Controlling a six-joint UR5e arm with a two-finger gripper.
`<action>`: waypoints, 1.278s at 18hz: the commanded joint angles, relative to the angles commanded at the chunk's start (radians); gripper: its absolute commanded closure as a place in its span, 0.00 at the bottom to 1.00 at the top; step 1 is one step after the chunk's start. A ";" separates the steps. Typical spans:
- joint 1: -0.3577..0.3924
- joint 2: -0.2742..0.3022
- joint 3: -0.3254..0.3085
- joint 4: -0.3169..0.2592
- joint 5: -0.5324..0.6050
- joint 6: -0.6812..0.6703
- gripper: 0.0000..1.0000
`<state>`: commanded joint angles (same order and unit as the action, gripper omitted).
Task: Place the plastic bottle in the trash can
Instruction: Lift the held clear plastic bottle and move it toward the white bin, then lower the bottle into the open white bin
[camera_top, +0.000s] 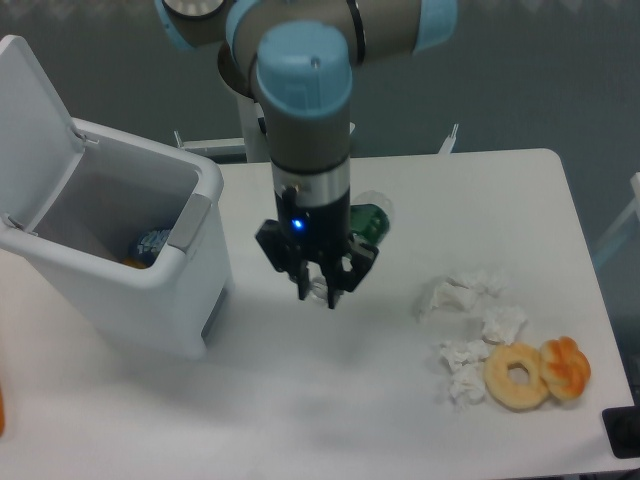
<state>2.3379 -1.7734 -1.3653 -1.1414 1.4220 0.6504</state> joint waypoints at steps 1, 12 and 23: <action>-0.012 0.014 0.008 0.003 -0.009 -0.002 0.93; -0.055 0.146 0.008 0.052 -0.163 -0.182 0.89; -0.184 0.124 -0.070 0.111 -0.344 -0.371 0.87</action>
<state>2.1538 -1.6490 -1.4357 -1.0308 1.0784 0.2793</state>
